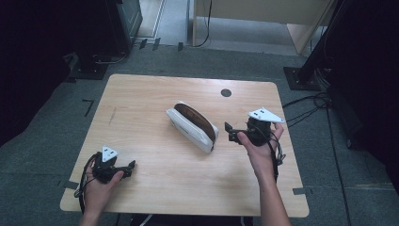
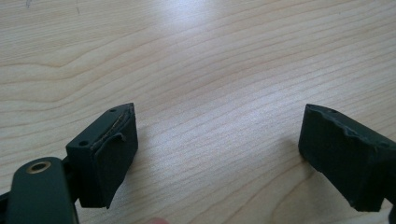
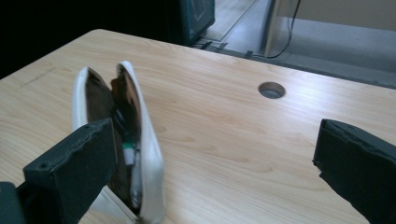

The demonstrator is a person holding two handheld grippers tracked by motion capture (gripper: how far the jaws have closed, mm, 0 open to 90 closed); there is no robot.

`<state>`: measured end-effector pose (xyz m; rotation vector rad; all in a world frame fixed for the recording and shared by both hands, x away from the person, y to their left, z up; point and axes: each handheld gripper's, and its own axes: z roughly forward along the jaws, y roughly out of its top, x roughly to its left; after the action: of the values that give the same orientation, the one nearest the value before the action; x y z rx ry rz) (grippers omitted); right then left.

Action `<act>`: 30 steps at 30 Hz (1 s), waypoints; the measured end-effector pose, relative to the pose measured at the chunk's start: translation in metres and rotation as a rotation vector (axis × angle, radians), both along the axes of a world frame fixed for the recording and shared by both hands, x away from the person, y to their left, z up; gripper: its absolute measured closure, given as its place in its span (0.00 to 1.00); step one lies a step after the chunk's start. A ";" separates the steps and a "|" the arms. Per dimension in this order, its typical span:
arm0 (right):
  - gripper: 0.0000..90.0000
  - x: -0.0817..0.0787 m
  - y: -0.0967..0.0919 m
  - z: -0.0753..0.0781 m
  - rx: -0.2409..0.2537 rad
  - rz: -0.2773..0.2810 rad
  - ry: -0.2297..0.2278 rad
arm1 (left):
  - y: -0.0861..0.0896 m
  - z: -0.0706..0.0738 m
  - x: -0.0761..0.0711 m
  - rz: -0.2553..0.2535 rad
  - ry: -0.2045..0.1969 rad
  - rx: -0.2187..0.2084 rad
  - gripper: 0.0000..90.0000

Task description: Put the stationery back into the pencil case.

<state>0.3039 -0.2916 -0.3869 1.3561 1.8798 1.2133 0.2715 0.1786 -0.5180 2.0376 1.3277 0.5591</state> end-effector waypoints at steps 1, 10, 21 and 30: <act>0.00 -0.002 -0.004 -0.001 -0.003 -0.011 0.000 | 0.000 0.000 0.000 -0.001 0.001 0.002 0.13; 0.00 -0.018 -0.035 -0.022 -0.019 -0.076 0.038 | 0.000 0.000 0.000 -0.002 0.001 0.002 0.13; 0.00 -0.034 -0.065 -0.049 -0.032 -0.135 0.074 | 0.000 0.000 0.000 -0.002 0.002 0.002 0.13; 0.00 -0.046 -0.088 -0.075 -0.016 -0.182 0.116 | 0.000 0.000 0.000 -0.002 0.002 0.002 0.13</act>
<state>0.2581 -0.3800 -0.4620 1.5811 1.7930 1.0465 0.2714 0.1788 -0.5179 2.0412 1.3264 0.5585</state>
